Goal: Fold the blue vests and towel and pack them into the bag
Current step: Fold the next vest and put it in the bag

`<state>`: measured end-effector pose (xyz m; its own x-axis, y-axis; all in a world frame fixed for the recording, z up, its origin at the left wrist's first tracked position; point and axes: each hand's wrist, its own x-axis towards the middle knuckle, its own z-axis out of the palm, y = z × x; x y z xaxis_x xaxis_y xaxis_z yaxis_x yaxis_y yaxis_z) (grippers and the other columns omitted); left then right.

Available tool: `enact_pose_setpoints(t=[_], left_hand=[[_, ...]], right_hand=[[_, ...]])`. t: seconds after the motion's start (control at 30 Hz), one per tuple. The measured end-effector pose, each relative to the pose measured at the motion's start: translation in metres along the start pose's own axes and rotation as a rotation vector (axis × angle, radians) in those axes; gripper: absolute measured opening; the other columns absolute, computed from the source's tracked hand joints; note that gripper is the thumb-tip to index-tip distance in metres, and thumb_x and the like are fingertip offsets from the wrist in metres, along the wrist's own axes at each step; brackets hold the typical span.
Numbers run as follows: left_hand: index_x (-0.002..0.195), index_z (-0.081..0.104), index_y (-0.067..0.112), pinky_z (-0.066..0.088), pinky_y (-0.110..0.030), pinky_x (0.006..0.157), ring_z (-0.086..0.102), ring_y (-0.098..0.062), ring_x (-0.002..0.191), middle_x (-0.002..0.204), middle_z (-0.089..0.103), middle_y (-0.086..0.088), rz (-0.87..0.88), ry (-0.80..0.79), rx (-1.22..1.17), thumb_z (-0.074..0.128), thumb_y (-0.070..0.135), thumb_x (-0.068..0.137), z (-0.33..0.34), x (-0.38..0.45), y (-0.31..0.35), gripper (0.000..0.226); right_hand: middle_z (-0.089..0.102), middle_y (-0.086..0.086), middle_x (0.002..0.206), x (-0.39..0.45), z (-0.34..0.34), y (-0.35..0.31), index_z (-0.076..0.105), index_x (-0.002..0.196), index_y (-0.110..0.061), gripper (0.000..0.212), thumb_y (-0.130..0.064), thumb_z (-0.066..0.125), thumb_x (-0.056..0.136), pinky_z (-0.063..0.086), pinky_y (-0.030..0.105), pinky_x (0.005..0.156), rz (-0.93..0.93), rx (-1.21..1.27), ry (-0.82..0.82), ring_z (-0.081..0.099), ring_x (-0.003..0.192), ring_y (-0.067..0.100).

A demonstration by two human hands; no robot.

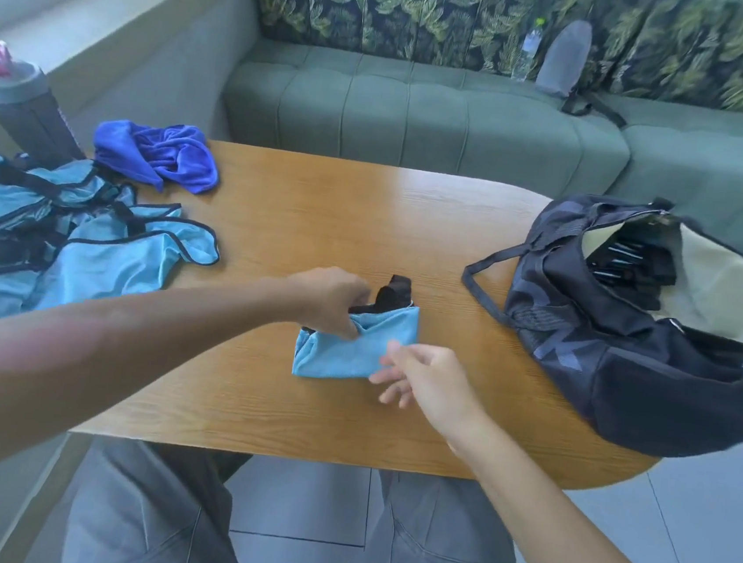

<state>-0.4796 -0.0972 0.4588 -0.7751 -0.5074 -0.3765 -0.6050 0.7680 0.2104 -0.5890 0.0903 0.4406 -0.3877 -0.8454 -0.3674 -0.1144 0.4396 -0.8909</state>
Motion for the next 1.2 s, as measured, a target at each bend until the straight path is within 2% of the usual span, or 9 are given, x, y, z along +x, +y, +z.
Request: enact_pose_setpoints(t=[0.13, 0.23, 0.4, 0.63, 0.77, 0.87, 0.97, 1.07, 1.2], left_hand=[[0.093, 0.046, 0.02, 0.043, -0.037, 0.059, 0.048, -0.022, 0.081, 0.088, 0.049, 0.005, 0.192, 0.459, 0.056, 0.073, 0.034, 0.084, 0.007, -0.041, 0.04, 0.032], [0.1, 0.055, 0.016, 0.049, -0.04, 0.064, 0.049, -0.025, 0.084, 0.097, 0.051, 0.0, 0.385, 0.736, 0.101, 0.076, 0.025, 0.081, 0.02, -0.062, 0.057, 0.03], [0.131, 0.061, 0.023, 0.045, -0.028, 0.092, 0.049, -0.016, 0.106, 0.123, 0.049, 0.003, 0.538, 0.65, -0.102, 0.066, 0.035, 0.093, 0.018, -0.08, 0.072, 0.04], [0.134, 0.052, 0.025, 0.043, -0.032, 0.098, 0.05, -0.013, 0.115, 0.124, 0.059, 0.01, 0.615, 0.656, -0.151, 0.049, 0.048, 0.102, -0.021, -0.072, 0.12, 0.04], [0.127, 0.056, 0.025, 0.042, -0.029, 0.093, 0.047, -0.011, 0.108, 0.117, 0.058, 0.01, 0.678, 0.655, -0.148, 0.047, 0.046, 0.103, -0.046, -0.042, 0.16, 0.032], [0.118, 0.06, 0.026, 0.046, -0.031, 0.088, 0.048, -0.01, 0.102, 0.111, 0.057, 0.009, 0.706, 0.577, -0.197, 0.047, 0.043, 0.105, -0.061, -0.01, 0.19, 0.025], [0.107, 0.064, 0.022, 0.046, -0.033, 0.087, 0.053, -0.016, 0.098, 0.103, 0.058, 0.006, 0.719, 0.545, -0.243, 0.043, 0.041, 0.108, -0.078, 0.035, 0.215, 0.029], [0.097, 0.068, 0.012, 0.041, -0.02, 0.088, 0.054, -0.015, 0.096, 0.1, 0.062, 0.001, 0.725, 0.587, -0.212, 0.049, 0.028, 0.107, -0.106, 0.088, 0.235, 0.026], [0.106, 0.071, 0.02, 0.042, -0.037, 0.101, 0.047, -0.022, 0.117, 0.129, 0.053, -0.002, 0.656, 0.482, 0.017, 0.054, 0.016, 0.101, -0.143, 0.159, 0.254, 0.019]], right_hand=[[0.07, 0.008, 0.127, -0.012, 0.01, -0.007, 0.062, 0.133, -0.009, 0.053, -0.047, 0.059, 0.096, 0.047, 0.039, 0.108, -0.026, 0.623, -0.127, 0.065, 0.121, 0.021], [0.066, 0.014, 0.132, -0.02, 0.012, -0.016, 0.06, 0.135, -0.005, 0.054, -0.037, 0.067, 0.093, 0.04, 0.046, 0.116, -0.119, 0.903, -0.021, 0.061, 0.127, 0.024], [0.069, 0.017, 0.127, -0.023, -0.003, -0.023, 0.065, 0.128, -0.003, 0.056, -0.034, 0.082, 0.084, 0.047, 0.056, 0.108, -0.122, 1.001, 0.249, 0.066, 0.119, 0.034], [0.067, 0.015, 0.13, -0.023, -0.074, -0.037, 0.052, 0.139, -0.006, 0.086, -0.042, 0.086, 0.069, 0.056, 0.047, 0.096, -0.092, 1.017, 0.415, 0.067, 0.117, 0.033], [0.066, 0.019, 0.132, -0.031, -0.141, -0.033, 0.059, 0.137, -0.007, 0.048, -0.032, 0.065, 0.096, 0.052, 0.047, 0.1, -0.141, 1.02, 0.289, 0.065, 0.12, 0.033], [0.065, 0.02, 0.132, -0.032, -0.183, -0.026, 0.06, 0.136, -0.008, 0.046, -0.036, 0.057, 0.1, 0.047, 0.056, 0.107, -0.104, 1.059, 0.264, 0.062, 0.123, 0.039], [0.07, 0.019, 0.125, -0.025, -0.221, -0.022, 0.063, 0.13, -0.003, 0.038, -0.029, 0.051, 0.104, 0.052, 0.047, 0.099, -0.099, 1.09, 0.331, 0.07, 0.11, 0.032], [0.067, 0.021, 0.128, -0.012, -0.251, -0.02, 0.057, 0.135, -0.001, 0.04, -0.023, 0.055, 0.101, 0.052, 0.048, 0.102, -0.05, 1.179, 0.378, 0.068, 0.114, 0.036], [0.074, 0.018, 0.114, 0.007, -0.275, -0.016, 0.062, 0.124, -0.002, 0.029, -0.02, 0.049, 0.105, 0.053, 0.047, 0.097, 0.009, 1.229, 0.385, 0.072, 0.107, 0.035]])
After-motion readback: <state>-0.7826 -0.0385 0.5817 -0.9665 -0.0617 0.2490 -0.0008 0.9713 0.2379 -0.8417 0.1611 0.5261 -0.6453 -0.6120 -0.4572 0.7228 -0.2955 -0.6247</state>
